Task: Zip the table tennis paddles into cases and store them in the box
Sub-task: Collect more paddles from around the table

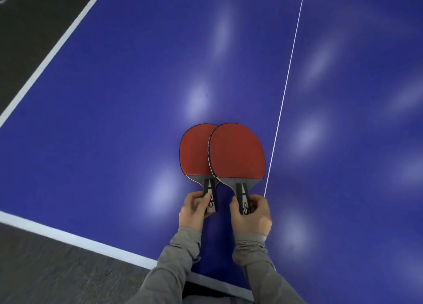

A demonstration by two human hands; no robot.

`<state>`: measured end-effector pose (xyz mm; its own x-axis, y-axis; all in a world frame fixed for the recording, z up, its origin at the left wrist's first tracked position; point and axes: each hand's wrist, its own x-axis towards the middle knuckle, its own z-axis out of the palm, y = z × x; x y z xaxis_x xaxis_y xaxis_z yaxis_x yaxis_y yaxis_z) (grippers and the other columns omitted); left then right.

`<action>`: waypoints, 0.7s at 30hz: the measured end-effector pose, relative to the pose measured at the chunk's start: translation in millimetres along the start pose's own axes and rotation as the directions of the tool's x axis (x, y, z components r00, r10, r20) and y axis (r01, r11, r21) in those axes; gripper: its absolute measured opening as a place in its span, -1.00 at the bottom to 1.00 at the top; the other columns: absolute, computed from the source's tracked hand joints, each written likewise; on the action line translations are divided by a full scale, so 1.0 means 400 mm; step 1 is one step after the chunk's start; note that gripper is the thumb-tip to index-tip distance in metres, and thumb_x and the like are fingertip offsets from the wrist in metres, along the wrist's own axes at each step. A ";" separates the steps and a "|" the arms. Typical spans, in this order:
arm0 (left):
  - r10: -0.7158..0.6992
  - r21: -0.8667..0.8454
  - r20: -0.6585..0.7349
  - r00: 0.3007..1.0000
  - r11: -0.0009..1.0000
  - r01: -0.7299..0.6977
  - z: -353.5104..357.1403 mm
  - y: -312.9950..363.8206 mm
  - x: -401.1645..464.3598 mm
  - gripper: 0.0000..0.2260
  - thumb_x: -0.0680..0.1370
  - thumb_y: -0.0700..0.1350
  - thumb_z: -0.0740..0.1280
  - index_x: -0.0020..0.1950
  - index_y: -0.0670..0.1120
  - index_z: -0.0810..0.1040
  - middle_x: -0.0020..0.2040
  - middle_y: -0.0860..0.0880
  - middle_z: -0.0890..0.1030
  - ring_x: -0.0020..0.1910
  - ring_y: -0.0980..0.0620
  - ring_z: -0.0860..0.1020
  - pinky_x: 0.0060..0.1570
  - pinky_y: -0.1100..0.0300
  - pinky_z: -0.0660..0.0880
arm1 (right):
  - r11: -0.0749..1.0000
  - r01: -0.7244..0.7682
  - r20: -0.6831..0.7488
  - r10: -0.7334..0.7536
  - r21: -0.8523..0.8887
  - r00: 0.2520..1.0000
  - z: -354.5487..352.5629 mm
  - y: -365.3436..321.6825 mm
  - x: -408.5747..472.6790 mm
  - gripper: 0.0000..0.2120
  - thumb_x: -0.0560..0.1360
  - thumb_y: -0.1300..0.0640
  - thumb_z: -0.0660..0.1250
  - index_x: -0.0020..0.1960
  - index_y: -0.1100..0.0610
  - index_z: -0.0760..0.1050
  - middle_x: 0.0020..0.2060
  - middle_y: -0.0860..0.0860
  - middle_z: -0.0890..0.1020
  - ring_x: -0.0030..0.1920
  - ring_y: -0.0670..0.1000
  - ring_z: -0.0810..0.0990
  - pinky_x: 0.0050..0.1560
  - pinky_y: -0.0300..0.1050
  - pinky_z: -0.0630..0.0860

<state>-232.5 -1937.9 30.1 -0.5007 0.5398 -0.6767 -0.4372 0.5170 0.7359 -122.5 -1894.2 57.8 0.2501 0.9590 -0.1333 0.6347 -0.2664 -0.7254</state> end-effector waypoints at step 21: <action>-0.045 -0.058 0.100 0.994 0.997 0.051 -0.020 0.004 0.004 -0.81 0.52 -0.22 0.34 0.12 -0.20 0.51 -0.18 -0.04 0.63 -0.20 0.07 0.60 -0.20 0.21 0.55 | 0.970 0.237 0.252 -0.242 0.049 0.937 0.098 -0.006 -0.063 -0.67 0.31 0.16 0.48 0.03 0.17 0.49 -0.14 -0.09 0.48 -0.10 0.03 0.52 -0.04 0.11 0.53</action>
<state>-239.7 -1941.5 30.3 -0.4032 0.5795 -0.7082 -0.5049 0.5045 0.7004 -158.8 -1913.8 36.3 -0.1030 0.9874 -0.1198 0.6389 -0.0266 -0.7688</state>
